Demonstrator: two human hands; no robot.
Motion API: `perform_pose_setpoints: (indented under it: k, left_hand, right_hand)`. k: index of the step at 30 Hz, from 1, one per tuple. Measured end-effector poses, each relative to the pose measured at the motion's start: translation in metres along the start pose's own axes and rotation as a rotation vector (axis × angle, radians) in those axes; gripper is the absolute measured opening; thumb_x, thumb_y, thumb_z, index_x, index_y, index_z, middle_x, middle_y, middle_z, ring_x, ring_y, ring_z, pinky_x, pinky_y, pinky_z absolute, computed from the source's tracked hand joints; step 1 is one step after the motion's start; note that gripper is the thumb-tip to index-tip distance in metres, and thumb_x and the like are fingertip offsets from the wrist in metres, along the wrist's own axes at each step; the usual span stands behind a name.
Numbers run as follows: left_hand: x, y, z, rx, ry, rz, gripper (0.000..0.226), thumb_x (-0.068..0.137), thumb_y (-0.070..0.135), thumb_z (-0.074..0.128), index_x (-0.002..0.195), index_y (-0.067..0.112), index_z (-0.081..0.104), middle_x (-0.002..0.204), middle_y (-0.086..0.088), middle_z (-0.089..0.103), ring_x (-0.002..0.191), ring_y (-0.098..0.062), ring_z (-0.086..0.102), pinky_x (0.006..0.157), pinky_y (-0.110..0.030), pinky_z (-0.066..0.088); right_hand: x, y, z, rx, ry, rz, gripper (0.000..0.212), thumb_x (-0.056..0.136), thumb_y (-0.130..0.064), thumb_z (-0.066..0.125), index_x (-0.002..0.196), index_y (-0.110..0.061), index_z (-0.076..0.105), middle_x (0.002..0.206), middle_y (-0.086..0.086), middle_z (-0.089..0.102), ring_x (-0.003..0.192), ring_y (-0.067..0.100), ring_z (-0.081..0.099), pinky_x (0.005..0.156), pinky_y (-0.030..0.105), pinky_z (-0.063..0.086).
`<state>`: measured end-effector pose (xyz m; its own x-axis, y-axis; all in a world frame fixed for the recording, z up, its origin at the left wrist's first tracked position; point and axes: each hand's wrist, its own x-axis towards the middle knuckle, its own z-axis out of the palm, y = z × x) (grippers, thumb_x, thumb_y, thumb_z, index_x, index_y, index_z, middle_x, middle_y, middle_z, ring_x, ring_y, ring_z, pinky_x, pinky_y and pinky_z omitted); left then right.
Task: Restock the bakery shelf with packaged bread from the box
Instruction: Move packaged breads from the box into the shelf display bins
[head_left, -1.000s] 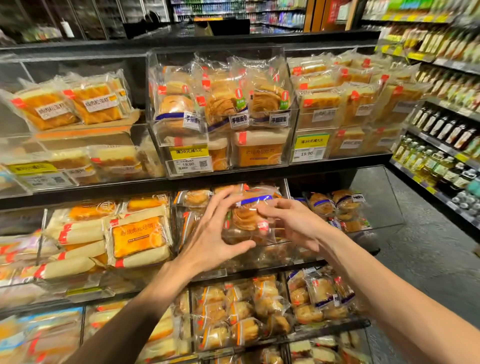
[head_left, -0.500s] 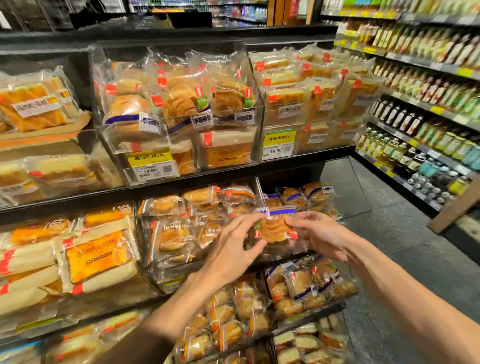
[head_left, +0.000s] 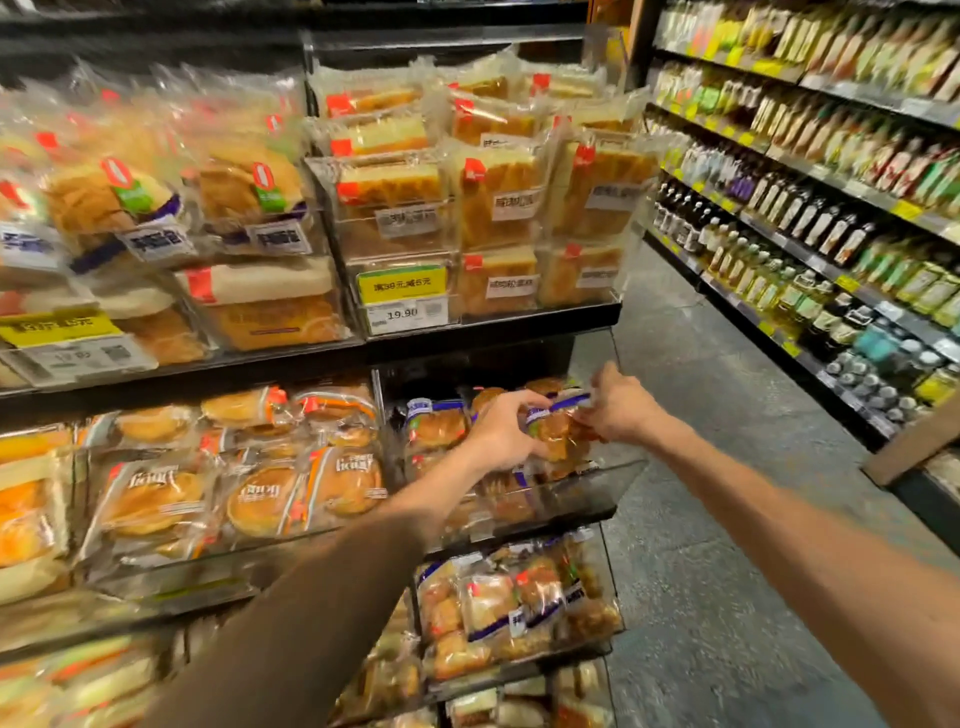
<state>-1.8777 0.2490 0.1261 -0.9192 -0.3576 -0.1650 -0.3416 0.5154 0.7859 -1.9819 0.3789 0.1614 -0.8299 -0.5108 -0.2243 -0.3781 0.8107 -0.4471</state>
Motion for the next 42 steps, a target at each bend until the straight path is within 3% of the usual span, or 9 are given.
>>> perform_pose_setpoints:
  k: [2,5,8,14,22,25,28,38,42]
  left_hand:
    - [0.010,-0.005,0.016,0.029,-0.028,-0.027,0.060,0.072,0.010,0.086,0.126,0.022,0.062,0.125,0.003,0.057,0.115,-0.013,0.055,0.078,-0.014,0.037]
    - [0.014,-0.011,0.029,0.092,-0.070,-0.057,0.060,0.073,0.012,0.086,0.126,0.020,0.061,0.126,0.004,0.056,0.118,-0.013,0.053,0.073,-0.008,0.034]
    - [0.019,-0.017,0.038,0.163,-0.063,-0.074,0.059,0.073,0.012,0.086,0.125,0.024,0.061,0.132,0.003,0.057,0.121,-0.015,0.054,0.086,-0.017,0.038]
    - [0.030,-0.018,0.045,0.146,-0.214,-0.136,0.071,0.079,0.007,0.079,0.143,0.015,0.048,0.144,-0.001,0.052,0.132,-0.019,0.049,0.092,-0.019,0.037]
    - [0.022,-0.006,0.027,0.188,-0.221,-0.137,0.044,0.094,0.024,0.065,0.136,0.021,0.054,0.122,0.002,0.060,0.116,-0.018,0.056,0.090,-0.029,0.044]
    - [0.006,0.009,-0.005,0.186,-0.128,-0.120,0.020,0.094,0.023,0.065,0.114,0.020,0.065,0.081,0.007,0.057,0.080,-0.014,0.056,0.076,-0.030,0.052]
    - [-0.028,0.022,-0.056,0.252,0.006,-0.062,0.009,0.092,0.028,0.067,0.096,0.020,0.069,0.067,0.009,0.057,0.061,-0.008,0.052,0.057,-0.018,0.040]
    - [-0.299,-0.043,-0.242,0.548,0.612,-0.093,0.035,0.080,0.047,0.063,0.094,0.015,0.067,0.073,0.012,0.055,0.067,-0.004,0.044,0.062,-0.013,0.034]
    - [-0.476,-0.091,-0.268,0.663,0.857,-0.297,0.029,0.079,0.027,0.078,0.100,0.009,0.070,0.089,0.007,0.063,0.080,-0.008,0.055,0.075,-0.009,0.038]
  right_hand:
    - [0.007,0.008,0.010,-0.105,-0.043,-0.017,0.051,0.093,-0.023,0.063,0.133,-0.003,0.040,0.130,0.024,0.055,0.121,0.041,0.054,0.092,0.040,0.046]
    - [0.013,0.011,0.022,-0.362,-0.102,-0.077,0.035,0.098,-0.013,0.054,0.131,-0.002,0.053,0.134,0.018,0.057,0.124,0.034,0.055,0.098,0.037,0.046]
    - [0.012,0.008,0.026,-0.523,-0.135,-0.146,0.029,0.099,-0.005,0.048,0.125,-0.002,0.061,0.129,0.015,0.063,0.122,0.029,0.059,0.096,0.033,0.047]
    - [0.015,0.013,0.030,-0.524,-0.167,-0.205,0.030,0.101,-0.005,0.042,0.123,-0.001,0.062,0.125,0.018,0.064,0.118,0.031,0.061,0.095,0.034,0.049]
    - [0.020,0.002,0.019,-0.553,-0.152,-0.251,0.027,0.099,-0.015,0.051,0.122,-0.007,0.061,0.126,0.015,0.062,0.117,0.030,0.059,0.093,0.034,0.048]
    - [0.014,-0.008,0.000,-0.490,-0.143,-0.269,0.031,0.097,-0.036,0.056,0.117,-0.014,0.066,0.118,0.015,0.065,0.107,0.033,0.062,0.083,0.035,0.049]
    - [-0.003,-0.033,-0.015,-0.430,-0.114,-0.378,0.030,0.092,-0.043,0.059,0.114,-0.024,0.066,0.112,0.012,0.068,0.103,0.033,0.064,0.083,0.035,0.051]
    - [-0.134,-0.268,0.070,-0.201,-0.134,-1.145,0.050,0.086,-0.057,0.057,0.126,-0.027,0.060,0.124,0.004,0.055,0.110,0.030,0.059,0.088,0.041,0.050]
    - [-0.245,-0.367,0.157,-0.136,-0.258,-1.475,0.054,0.085,-0.048,0.060,0.130,-0.018,0.059,0.126,0.013,0.056,0.115,0.034,0.056,0.094,0.042,0.046]
